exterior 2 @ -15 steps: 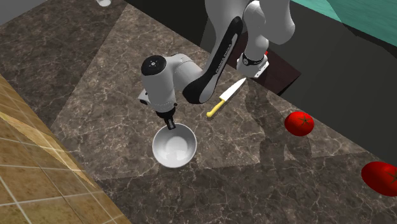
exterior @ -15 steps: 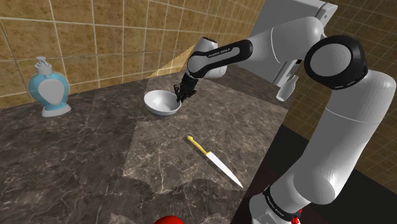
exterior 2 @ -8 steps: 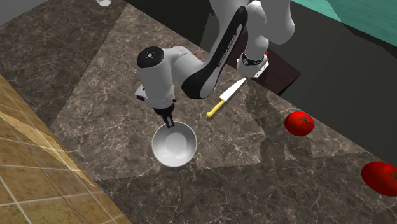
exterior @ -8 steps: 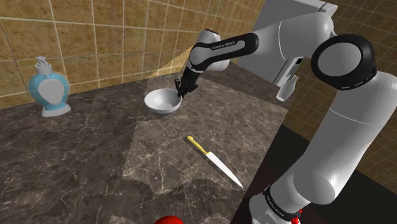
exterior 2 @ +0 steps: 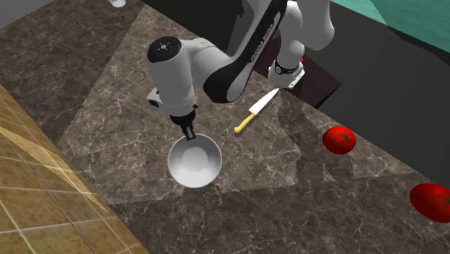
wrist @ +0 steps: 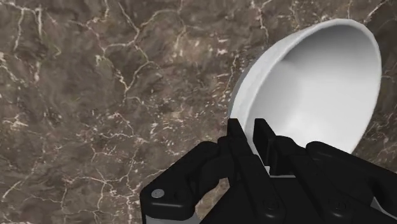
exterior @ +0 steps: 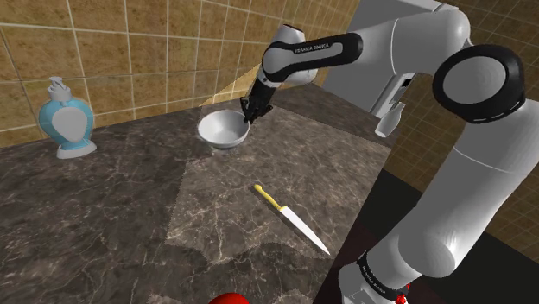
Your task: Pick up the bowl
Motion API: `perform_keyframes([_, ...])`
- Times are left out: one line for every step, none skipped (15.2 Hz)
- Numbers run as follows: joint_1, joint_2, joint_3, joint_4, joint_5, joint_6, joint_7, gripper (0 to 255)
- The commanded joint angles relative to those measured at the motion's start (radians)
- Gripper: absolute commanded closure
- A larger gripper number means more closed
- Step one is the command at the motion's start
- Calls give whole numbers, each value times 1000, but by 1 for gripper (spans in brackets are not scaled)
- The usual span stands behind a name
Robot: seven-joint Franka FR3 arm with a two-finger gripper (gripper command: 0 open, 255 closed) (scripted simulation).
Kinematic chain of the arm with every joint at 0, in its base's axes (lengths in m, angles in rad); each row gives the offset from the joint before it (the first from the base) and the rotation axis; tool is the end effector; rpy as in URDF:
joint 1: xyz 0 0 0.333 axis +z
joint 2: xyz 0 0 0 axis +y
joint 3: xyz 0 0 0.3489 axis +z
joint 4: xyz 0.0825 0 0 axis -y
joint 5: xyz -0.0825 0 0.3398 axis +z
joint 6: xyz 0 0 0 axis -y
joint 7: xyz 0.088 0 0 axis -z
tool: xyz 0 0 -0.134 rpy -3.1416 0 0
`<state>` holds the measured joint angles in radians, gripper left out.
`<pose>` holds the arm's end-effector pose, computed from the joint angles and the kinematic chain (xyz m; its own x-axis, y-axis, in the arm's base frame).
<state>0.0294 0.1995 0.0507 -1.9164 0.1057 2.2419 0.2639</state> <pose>0.5854 0.0507 0.4315 0.9643 -0.2482 0.0919 -0.2357 -0.9633 -0.1286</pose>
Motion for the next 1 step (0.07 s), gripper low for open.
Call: perform_keyframes([0,-1,0,8,-1,-9,1,255])
